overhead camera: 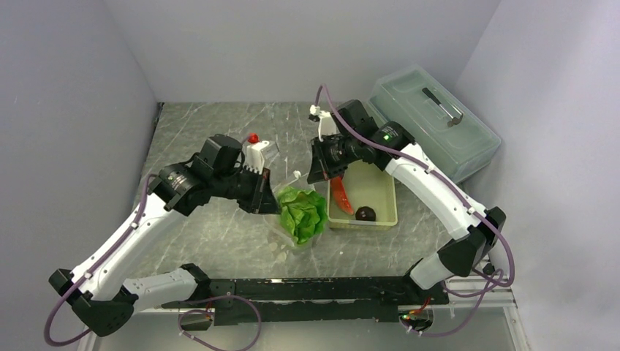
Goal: Place the food in the zip-top bag and seal the zipper
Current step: Place the fake vegetable in the zipper food storage bag.
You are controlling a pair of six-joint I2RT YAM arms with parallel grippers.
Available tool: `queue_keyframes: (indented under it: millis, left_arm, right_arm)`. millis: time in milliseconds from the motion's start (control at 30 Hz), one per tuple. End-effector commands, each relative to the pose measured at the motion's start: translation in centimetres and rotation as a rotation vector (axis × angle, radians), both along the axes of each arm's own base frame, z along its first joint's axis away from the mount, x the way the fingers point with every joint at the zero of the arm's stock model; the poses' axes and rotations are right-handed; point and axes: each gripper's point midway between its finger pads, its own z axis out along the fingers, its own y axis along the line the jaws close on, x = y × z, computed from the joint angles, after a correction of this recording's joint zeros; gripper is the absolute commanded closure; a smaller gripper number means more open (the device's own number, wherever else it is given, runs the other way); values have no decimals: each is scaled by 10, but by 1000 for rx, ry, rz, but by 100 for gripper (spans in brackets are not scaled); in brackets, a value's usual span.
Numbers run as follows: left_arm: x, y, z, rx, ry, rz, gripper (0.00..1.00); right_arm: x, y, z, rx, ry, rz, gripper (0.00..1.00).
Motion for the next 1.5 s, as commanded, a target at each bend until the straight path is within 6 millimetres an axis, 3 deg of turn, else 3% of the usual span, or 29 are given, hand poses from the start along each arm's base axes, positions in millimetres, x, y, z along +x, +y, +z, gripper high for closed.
queue_keyframes:
  millis: [0,67,200,300,367,433,533,633,733,833,900,1000,1067,1233,1467]
  left_arm:
    - [16,13,4,37,-35,88,100]
    - [31,20,-4,77,-33,149,100]
    - [52,30,-12,95,-36,235,100]
    - [56,25,-31,99,38,221,100]
    - [63,29,-49,152,73,245,100]
    - [71,37,-53,196,66,280,100]
    - [82,38,-26,156,-21,310,100]
    - [94,41,-6,149,-87,340,100]
    - [110,48,2,177,-122,390,100]
    - [112,48,8,158,-142,401,100]
    - [107,49,2,150,-138,390,100]
    - [106,54,-28,213,-79,403,100]
    - [106,54,-45,245,-22,397,100]
    - [110,51,-61,268,18,387,100]
    - [113,48,-56,254,9,368,100]
  right_arm:
    - [29,-19,15,12,-60,-96,100]
    - [30,-21,11,30,-34,-101,100]
    - [40,-28,23,92,-76,-163,100]
    - [44,-30,-22,-23,22,-153,100]
    - [48,-35,-36,-81,37,-175,100]
    - [56,-34,-17,-33,-35,-205,100]
    - [64,-35,15,7,-114,-240,100]
    - [73,-32,23,15,-135,-251,100]
    - [83,-35,34,19,-183,-298,100]
    - [77,-37,40,60,-211,-310,100]
    - [70,-40,22,59,-182,-318,100]
    - [59,-43,-34,-14,-74,-316,100]
    - [57,-42,-49,-13,-52,-322,100]
    - [57,-47,-58,-44,-50,-336,100]
    - [61,-48,-53,-51,-74,-338,97]
